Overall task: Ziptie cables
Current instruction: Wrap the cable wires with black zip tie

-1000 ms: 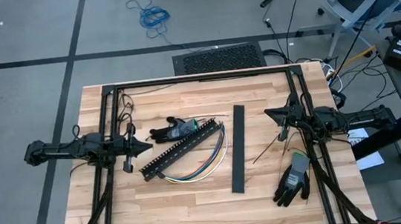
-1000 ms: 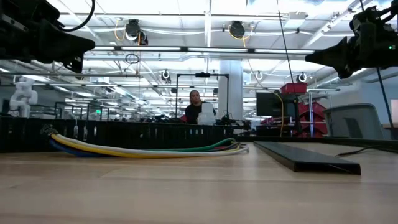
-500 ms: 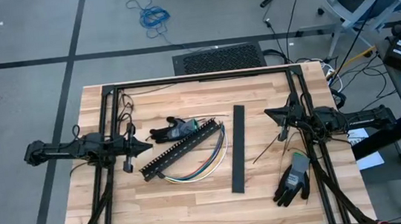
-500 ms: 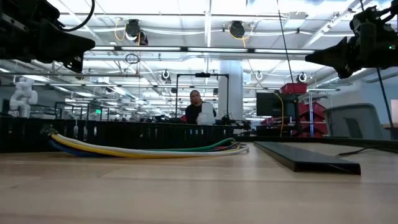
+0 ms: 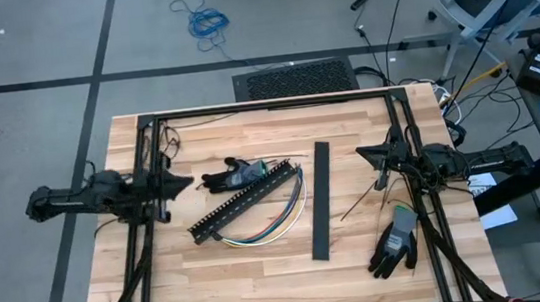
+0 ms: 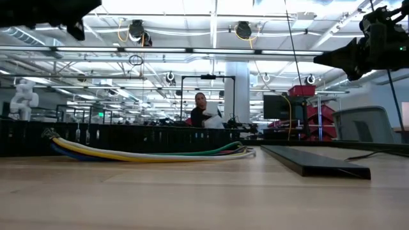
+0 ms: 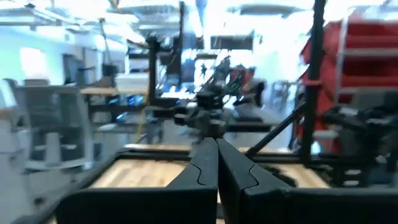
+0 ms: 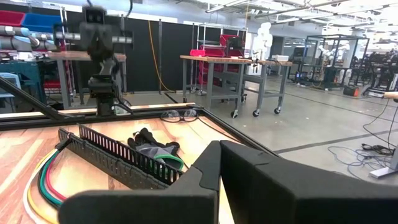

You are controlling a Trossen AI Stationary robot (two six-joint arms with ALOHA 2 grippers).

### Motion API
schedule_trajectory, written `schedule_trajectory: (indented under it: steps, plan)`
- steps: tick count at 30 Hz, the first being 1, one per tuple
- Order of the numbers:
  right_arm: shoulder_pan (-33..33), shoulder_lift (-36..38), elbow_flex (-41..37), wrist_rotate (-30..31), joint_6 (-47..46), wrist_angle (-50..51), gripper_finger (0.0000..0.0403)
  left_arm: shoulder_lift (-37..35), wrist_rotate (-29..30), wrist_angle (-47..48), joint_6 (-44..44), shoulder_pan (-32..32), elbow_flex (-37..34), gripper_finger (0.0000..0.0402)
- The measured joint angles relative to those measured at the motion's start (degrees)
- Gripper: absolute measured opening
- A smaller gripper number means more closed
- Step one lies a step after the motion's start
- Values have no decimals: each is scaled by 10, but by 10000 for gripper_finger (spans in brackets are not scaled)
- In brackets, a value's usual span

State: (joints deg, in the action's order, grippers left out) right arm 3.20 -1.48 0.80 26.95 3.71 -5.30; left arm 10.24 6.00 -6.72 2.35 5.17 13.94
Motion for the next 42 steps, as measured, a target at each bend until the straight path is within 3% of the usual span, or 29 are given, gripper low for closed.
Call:
schedule_trajectory:
  steps: [3, 6, 10, 12, 14, 18, 22, 26, 29, 32, 34, 37, 39, 42]
  plan:
    - [0, 0, 0, 0, 0, 0, 0, 116, 1, 8, 21, 0, 92, 0]
    - [0, 0, 0, 0, 0, 0, 0, 226, -18, 86, 8, 1, 194, 0]
    - [0, 0, 0, 0, 0, 0, 0, 307, -84, 159, -46, 1, 300, 0]
    - [0, 0, 0, 0, 0, -1, 0, 338, -91, 141, -75, 2, 328, 0]
    - [0, -1, 0, 0, 0, 1, 0, 353, -66, 144, -106, 2, 337, 0]
    - [0, -1, 0, 0, 0, 1, 0, 372, 70, 156, -199, 2, 338, 0]
    - [0, -1, 0, 0, 0, 0, 0, 377, 158, 148, -261, 2, 339, 0]
    - [-2, -1, 0, 1, -4, -5, 0, 376, 189, 150, -313, 2, 338, 0]
    - [-2, -1, 0, -8, -79, -12, 0, 377, 199, 154, -335, 2, 337, 0]
    - [-2, -2, 0, -60, -160, -93, 0, 376, 217, 148, -333, 2, 338, 0]
    - [-4, -6, 0, -114, -153, -226, 0, 376, 227, 150, -313, 0, 338, 0]
    - [-12, -38, 44, -121, -139, -352, 0, 380, 239, 151, -263, -12, 338, 0]
    - [-13, -80, 129, -137, -131, -276, 0, 382, 239, 152, -236, -29, 338, 0]
    - [-9, -214, 310, -168, -140, -15, 0, 381, 209, 162, -192, -62, 338, 0]
